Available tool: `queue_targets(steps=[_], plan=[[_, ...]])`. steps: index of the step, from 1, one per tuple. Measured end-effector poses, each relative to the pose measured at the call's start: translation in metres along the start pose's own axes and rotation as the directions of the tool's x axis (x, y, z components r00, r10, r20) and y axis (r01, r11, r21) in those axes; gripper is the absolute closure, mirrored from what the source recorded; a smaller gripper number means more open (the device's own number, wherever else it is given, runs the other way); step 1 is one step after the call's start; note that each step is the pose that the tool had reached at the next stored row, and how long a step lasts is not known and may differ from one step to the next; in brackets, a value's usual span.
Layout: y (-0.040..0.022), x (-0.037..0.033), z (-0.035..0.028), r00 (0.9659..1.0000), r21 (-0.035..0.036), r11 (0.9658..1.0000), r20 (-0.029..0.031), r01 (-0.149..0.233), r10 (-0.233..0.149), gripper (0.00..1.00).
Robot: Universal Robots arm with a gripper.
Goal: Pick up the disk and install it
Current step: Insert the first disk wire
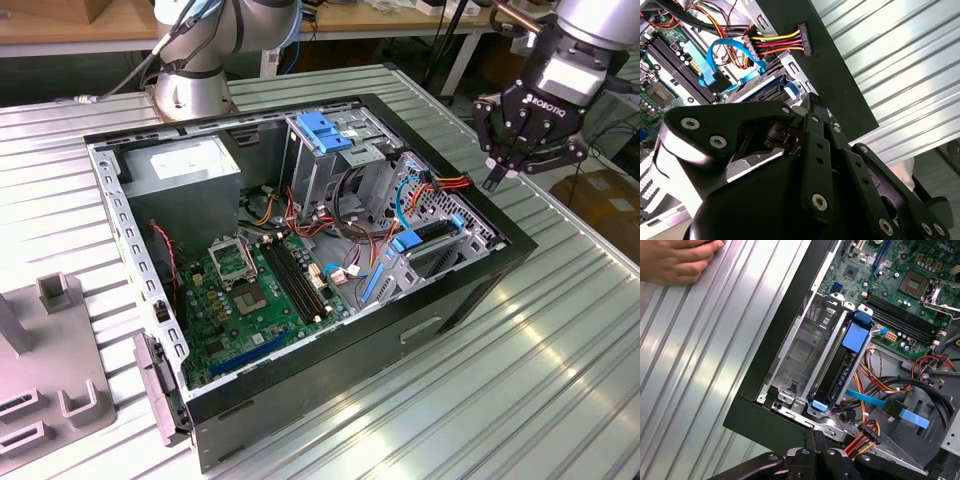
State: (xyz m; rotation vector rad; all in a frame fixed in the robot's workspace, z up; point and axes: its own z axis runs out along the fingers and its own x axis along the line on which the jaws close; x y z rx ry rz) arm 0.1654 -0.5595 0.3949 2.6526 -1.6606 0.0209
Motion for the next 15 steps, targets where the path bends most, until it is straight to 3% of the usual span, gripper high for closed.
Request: queue_targets(steps=[9,13,15], plan=[[-0.0053,-0.0024,0.0023,0.9972,0.0016,0.9972,-0.0022,0.074,-0.074,0.89],[-0.0061,-0.0032,0.0036,0.9949,0.0042,0.9949,-0.0041,0.101,-0.1,0.89],[-0.0066,-0.0042,0.0046,0.9918,0.0071,0.9918,-0.0057,0.127,-0.127,0.89]])
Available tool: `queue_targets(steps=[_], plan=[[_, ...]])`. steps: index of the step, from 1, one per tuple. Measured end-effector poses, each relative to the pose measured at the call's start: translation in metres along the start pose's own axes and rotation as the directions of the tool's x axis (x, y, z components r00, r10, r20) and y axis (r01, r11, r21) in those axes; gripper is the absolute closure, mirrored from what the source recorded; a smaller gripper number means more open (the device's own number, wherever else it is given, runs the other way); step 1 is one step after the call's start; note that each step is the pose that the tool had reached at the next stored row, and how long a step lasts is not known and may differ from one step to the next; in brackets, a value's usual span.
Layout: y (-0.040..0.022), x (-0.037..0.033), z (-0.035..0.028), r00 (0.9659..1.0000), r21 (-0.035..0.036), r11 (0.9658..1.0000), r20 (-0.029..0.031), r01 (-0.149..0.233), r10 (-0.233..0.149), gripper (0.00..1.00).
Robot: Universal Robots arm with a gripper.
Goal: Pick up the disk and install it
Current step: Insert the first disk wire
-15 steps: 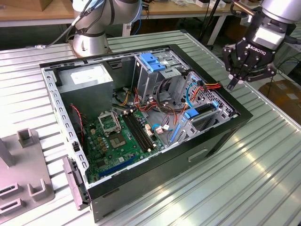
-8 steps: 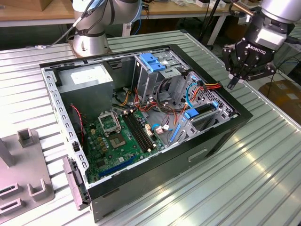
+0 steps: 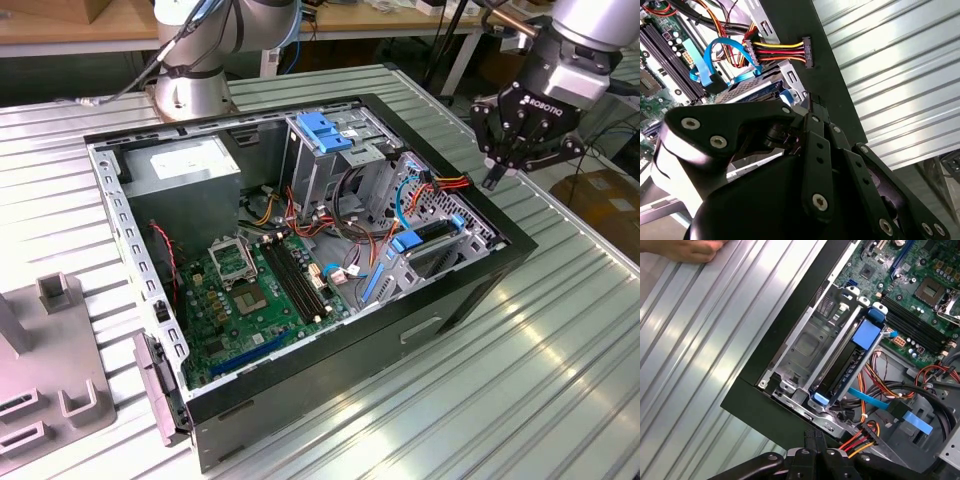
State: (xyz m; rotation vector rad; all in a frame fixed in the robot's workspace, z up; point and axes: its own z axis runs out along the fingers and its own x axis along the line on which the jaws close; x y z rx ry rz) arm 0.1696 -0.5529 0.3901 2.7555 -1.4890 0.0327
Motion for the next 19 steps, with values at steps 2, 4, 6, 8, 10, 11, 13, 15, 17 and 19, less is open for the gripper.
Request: queue_targets(steps=[2,4,6,8,10,11,13,15,17,19], plan=[[-0.0005,-0.0008,0.0008,0.9996,0.0022,0.9996,-0.0008,0.029,-0.029,0.89],[-0.0009,-0.0014,0.0013,0.999,0.0033,0.9989,-0.0014,0.046,-0.046,0.89],[-0.0015,-0.002,0.0018,0.9979,0.0043,0.9979,-0.0019,0.065,-0.065,0.89],[-0.0027,-0.0028,0.0026,0.9958,0.0053,0.9958,-0.0021,0.091,-0.091,0.89],[-0.004,-0.0031,0.0031,0.9941,0.0058,0.994,-0.0021,0.109,-0.109,0.89],[-0.0047,-0.0034,0.0034,0.9928,0.006,0.9928,-0.0023,0.12,-0.12,0.83],[-0.0058,-0.0043,0.0038,0.9908,0.0064,0.9908,-0.0024,0.135,-0.135,0.76],[-0.007,-0.0053,0.0041,0.9887,0.0069,0.9887,-0.0025,0.15,-0.15,0.76],[-0.0086,-0.0066,0.0047,0.985,0.0074,0.9849,-0.0025,0.173,-0.173,0.75],[-0.0102,-0.0084,0.0055,0.9816,0.0079,0.9816,-0.0026,0.191,-0.191,0.69]])
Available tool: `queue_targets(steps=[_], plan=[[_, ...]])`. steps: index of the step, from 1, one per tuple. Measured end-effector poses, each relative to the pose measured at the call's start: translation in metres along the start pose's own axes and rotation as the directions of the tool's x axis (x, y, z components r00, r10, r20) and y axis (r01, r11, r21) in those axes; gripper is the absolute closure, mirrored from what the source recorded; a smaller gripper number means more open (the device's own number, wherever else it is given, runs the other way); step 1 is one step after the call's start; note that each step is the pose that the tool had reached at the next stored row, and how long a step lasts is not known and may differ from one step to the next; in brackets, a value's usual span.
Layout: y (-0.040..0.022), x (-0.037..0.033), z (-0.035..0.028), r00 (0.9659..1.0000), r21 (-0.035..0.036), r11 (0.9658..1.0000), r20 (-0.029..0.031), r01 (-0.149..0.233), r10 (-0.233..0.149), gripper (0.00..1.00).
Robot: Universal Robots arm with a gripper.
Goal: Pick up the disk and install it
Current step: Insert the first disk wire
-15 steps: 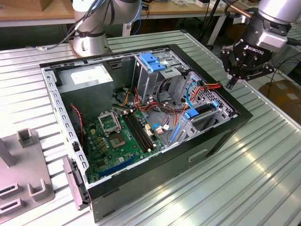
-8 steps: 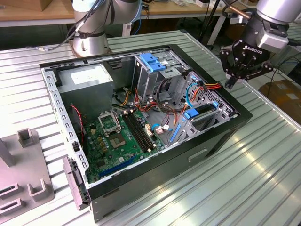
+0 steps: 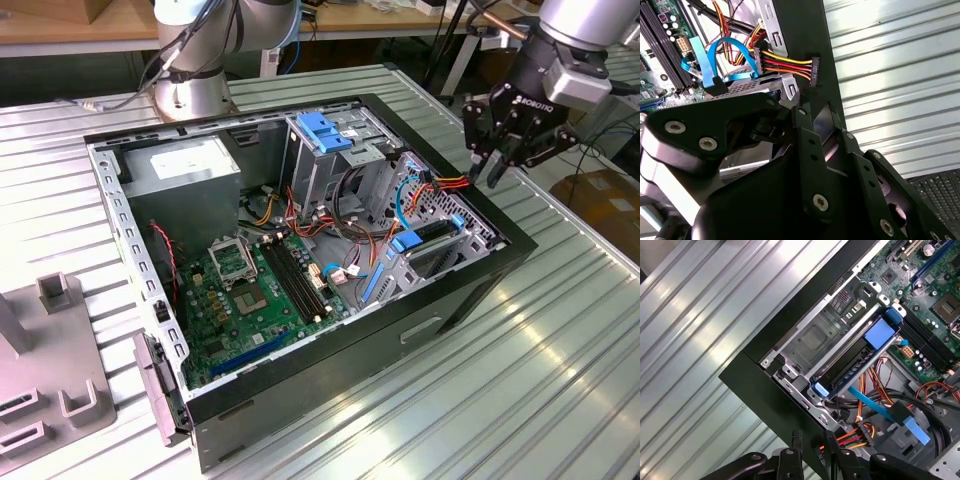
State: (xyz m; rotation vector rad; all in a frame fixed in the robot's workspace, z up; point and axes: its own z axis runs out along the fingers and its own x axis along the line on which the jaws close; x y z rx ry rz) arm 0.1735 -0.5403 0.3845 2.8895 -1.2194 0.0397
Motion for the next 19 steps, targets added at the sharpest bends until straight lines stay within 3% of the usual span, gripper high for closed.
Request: queue_targets(steps=[8,10,16,18,19], plan=[[-0.0037,-0.0037,0.0056,0.9996,0.0026,0.9996,-0.0013,0.03,-0.03,0.69],[-0.0057,-0.0059,0.0092,0.9991,0.0098,0.999,-0.0082,0.043,-0.043,0.69],[-0.0116,-0.0119,0.0107,0.9943,0.0184,0.9943,-0.0161,0.105,-0.105,0.69],[-0.0125,-0.0129,0.0115,0.9904,0.0278,0.9903,-0.0273,0.136,-0.135,0.69],[-0.0128,-0.0132,0.0119,0.9889,0.0301,0.9887,-0.0299,0.147,-0.146,0.69]])
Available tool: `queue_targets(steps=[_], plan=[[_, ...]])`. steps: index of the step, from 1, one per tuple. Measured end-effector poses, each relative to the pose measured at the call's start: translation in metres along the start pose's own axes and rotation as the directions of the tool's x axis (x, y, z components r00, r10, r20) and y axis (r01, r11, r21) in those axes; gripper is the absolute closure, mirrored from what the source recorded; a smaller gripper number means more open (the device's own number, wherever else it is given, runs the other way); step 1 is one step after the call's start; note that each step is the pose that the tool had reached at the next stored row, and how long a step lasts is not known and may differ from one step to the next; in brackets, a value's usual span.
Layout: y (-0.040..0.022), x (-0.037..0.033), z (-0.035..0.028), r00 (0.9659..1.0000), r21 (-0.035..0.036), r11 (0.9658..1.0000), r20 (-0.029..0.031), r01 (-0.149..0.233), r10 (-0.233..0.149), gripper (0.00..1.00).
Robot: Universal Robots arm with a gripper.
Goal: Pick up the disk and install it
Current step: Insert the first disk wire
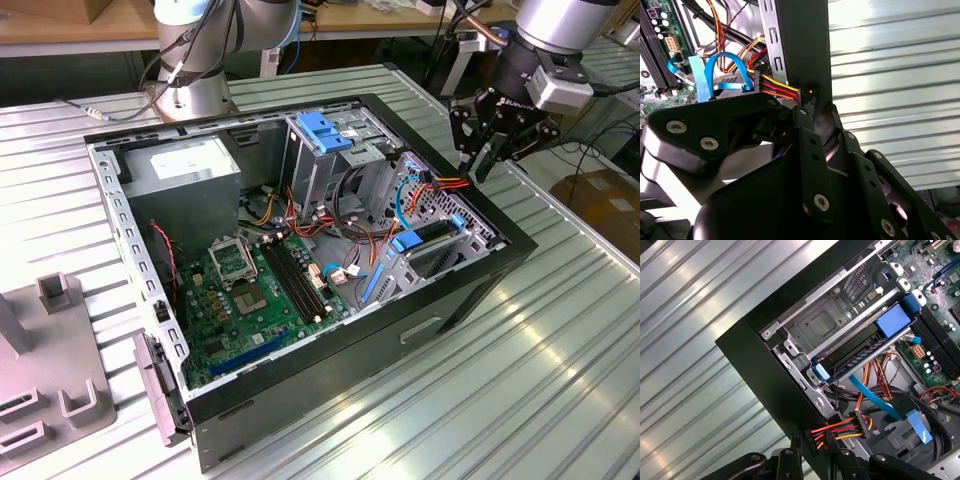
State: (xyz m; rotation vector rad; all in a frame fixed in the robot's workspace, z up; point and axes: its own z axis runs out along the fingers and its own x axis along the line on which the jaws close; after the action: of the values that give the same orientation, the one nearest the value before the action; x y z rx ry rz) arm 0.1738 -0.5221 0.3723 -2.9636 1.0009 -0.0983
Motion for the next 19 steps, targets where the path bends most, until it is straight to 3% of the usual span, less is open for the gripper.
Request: queue_targets(steps=[4,10,12,13,16,19], plan=[[-0.0004,-0.0005,0.0029,0.9982,0.0055,0.9982,-0.0013,0.06,-0.06,0.69],[-0.0001,-0.0009,0.0066,0.9901,0.0105,0.9901,0.0002,0.14,-0.14,0.69],[-0.0001,-0.001,0.0076,0.9813,0.0137,0.9812,0.0008,0.193,-0.193,0.69],[0.0,-0.0011,0.0076,0.979,0.0137,0.9789,0.0005,0.204,-0.204,0.69],[0.0001,-0.0013,0.0077,0.9788,0.0127,0.9787,-0.0008,0.205,-0.205,0.69],[0.0002,-0.0012,0.0076,0.9787,0.0063,0.9787,-0.0055,0.205,-0.205,0.69]])
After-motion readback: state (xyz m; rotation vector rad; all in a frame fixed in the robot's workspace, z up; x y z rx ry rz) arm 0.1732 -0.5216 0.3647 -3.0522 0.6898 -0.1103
